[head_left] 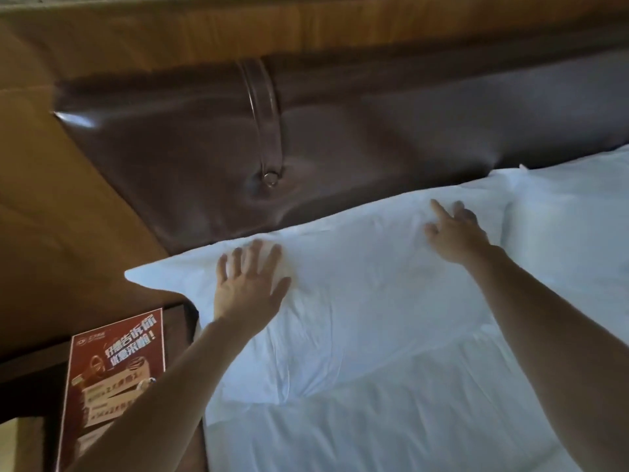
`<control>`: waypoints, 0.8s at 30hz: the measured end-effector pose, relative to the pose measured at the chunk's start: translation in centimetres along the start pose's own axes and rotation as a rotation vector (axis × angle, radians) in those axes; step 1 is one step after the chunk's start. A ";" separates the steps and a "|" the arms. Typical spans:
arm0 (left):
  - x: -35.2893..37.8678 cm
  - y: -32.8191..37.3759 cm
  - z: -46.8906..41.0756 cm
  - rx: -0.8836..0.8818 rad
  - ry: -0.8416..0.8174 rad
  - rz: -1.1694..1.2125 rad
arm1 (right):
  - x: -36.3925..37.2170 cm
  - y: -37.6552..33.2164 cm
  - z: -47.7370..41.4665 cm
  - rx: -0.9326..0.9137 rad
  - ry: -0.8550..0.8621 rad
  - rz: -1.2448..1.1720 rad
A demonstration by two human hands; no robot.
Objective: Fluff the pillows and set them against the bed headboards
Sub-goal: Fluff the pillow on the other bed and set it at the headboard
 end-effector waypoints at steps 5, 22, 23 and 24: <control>3.3 -0.4 -0.9 0.025 0.170 -0.106 | 2.5 2.1 -3.9 -0.013 0.117 -0.004; -1.1 -1.5 1.2 0.114 0.439 0.107 | -1.3 -0.5 0.0 -0.362 0.937 -0.123; -1.9 -1.6 1.5 0.132 0.451 0.107 | -1.8 -0.9 0.4 -0.375 0.942 -0.135; -2.5 -1.8 1.8 0.136 0.459 0.109 | -2.1 -1.1 0.7 -0.379 0.926 -0.143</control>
Point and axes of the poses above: each hand's wrist, its own z-axis away from the middle knuckle, its own x-axis out of the palm, y = z × x, the point moved 9 cm from there along -z, towards the middle knuckle, and after that the axes turned 2 degrees about -y, right-handed, at the moved point
